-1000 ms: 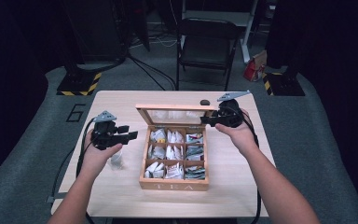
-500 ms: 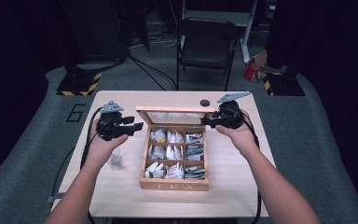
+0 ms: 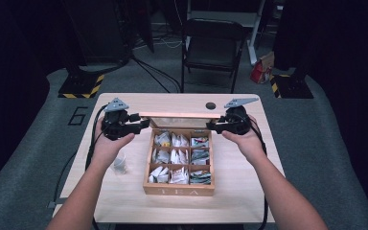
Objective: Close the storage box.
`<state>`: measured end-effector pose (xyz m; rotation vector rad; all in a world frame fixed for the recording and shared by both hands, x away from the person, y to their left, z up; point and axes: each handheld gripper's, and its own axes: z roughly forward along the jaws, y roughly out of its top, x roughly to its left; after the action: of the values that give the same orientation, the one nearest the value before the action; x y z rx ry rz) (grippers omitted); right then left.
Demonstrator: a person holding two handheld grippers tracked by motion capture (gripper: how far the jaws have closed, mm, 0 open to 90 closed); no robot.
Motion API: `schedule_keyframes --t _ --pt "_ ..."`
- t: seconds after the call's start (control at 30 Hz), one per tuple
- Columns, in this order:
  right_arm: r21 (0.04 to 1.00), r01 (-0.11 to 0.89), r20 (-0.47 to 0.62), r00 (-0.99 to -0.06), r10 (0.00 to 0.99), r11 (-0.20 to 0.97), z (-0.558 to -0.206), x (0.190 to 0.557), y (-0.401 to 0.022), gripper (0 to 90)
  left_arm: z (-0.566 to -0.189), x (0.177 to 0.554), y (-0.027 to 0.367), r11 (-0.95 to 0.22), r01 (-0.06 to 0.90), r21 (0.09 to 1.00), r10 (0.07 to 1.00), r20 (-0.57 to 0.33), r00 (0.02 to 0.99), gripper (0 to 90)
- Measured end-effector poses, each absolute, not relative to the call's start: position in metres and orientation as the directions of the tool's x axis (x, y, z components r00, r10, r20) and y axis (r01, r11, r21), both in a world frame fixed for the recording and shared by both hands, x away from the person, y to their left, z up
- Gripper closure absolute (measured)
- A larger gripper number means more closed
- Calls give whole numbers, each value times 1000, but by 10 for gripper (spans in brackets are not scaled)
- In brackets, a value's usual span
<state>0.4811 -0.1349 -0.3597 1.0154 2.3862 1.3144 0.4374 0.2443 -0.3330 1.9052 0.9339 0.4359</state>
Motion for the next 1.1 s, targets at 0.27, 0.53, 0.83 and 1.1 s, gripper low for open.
schedule_keyframes --t 0.27,0.53,0.83,1.1 --pt "813 471 135 -724 676 342 -362 479 -137 526 -331 436 240 -292 419 860 763 -55 644 604" --pt "815 465 134 -731 669 345 -363 476 -139 530 -332 433 239 -302 418 857 762 -46 646 605" --pt "829 431 111 -750 652 355 -357 462 -142 522 -334 428 239 -302 419 856 763 -46 644 603" --pt "839 419 109 -754 648 347 -348 451 -149 531 -337 424 240 -310 419 853 760 -43 649 601"
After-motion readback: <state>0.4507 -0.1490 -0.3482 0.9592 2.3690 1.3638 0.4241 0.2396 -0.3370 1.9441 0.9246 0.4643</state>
